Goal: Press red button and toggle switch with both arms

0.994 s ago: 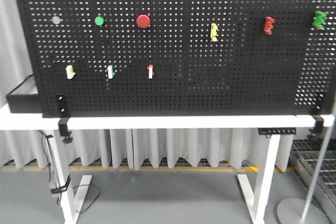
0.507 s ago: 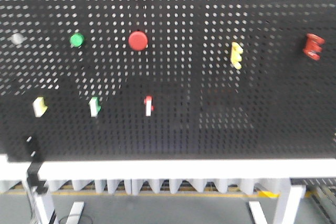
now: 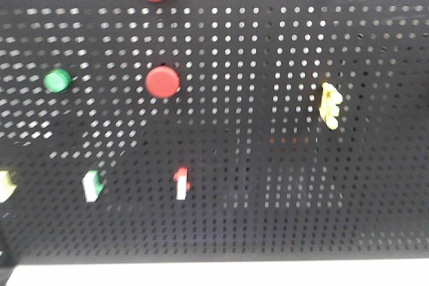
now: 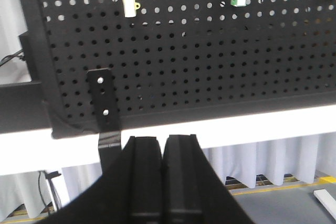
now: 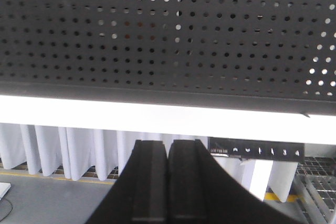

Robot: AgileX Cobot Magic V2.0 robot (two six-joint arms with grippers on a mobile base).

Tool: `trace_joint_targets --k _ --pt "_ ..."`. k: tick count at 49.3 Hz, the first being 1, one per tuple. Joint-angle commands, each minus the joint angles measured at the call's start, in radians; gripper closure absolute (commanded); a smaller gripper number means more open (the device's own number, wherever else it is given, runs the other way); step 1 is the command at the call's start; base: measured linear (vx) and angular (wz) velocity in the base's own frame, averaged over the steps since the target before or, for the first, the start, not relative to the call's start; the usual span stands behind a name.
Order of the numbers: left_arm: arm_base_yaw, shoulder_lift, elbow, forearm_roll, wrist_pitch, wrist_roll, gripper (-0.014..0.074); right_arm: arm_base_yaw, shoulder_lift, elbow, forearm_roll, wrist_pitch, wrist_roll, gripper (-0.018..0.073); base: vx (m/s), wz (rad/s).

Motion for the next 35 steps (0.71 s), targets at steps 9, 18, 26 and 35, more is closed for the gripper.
trace_joint_targets --k 9,18,26,35 --pt "-0.006 -0.016 0.033 -0.003 -0.079 -0.006 0.0595 -0.005 -0.015 0.012 -0.011 -0.085 -0.009 0.0562 0.1 -0.03" --pt "-0.006 -0.016 0.033 -0.003 -0.079 -0.006 0.0595 -0.005 -0.015 0.012 -0.011 -0.083 -0.009 0.0562 0.05 -0.02" --pt "-0.006 -0.016 0.033 -0.003 -0.079 -0.006 0.0595 -0.005 -0.015 0.012 -0.011 -0.083 -0.009 0.0562 0.01 -0.01" --pt "-0.006 -0.016 0.033 -0.003 -0.129 -0.003 0.0595 -0.005 -0.015 0.012 -0.015 -0.12 -0.01 0.0562 0.0 0.0"
